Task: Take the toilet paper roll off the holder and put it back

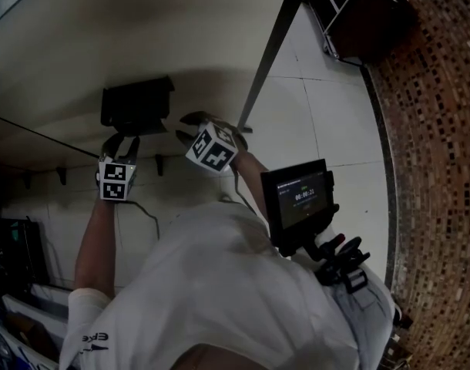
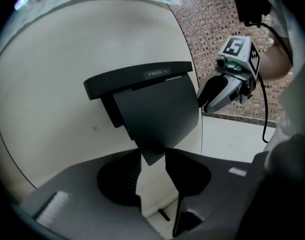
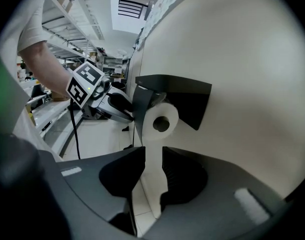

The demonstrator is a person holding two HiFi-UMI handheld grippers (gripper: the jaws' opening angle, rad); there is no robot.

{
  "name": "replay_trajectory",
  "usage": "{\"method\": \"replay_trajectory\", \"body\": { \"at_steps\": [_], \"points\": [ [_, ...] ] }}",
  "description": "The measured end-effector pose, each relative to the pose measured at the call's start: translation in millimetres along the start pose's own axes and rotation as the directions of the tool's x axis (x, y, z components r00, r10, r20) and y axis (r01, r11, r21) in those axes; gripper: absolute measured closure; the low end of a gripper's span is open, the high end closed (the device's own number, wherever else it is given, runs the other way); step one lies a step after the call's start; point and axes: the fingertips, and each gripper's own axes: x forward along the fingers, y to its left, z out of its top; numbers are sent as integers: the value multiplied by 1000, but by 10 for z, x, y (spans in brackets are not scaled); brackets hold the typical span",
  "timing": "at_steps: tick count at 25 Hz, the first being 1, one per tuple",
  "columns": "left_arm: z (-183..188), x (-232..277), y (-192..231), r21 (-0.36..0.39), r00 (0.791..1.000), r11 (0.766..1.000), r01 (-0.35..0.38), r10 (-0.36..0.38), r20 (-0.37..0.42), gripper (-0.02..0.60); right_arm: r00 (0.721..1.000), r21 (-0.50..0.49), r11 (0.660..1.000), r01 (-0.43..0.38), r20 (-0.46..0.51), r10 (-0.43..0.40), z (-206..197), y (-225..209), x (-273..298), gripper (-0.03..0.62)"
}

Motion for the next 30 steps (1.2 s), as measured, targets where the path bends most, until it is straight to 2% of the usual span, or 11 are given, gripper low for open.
{"method": "replay_trajectory", "body": {
  "at_steps": [5,12,21,30],
  "points": [
    [44,-37,0,5,999,1000,-26,26,20,412,1000,-4,1000,3,-10,-3,-6,-6,-17,479],
    [103,-155,51,-39,994,996,-76,79,70,376,1000,-9,1000,11,-21,-12,-17,11,-47,480],
    [124,-228,-77,-120,991,990,-71,84,107,384,998,-6,999,42,-48,-42,-62,10,-119,490],
    [130,-536,-165,-228,973,971,-75,121,195,548,991,2,995,103,-83,-103,-12,278,-186,527]
  ]
}}
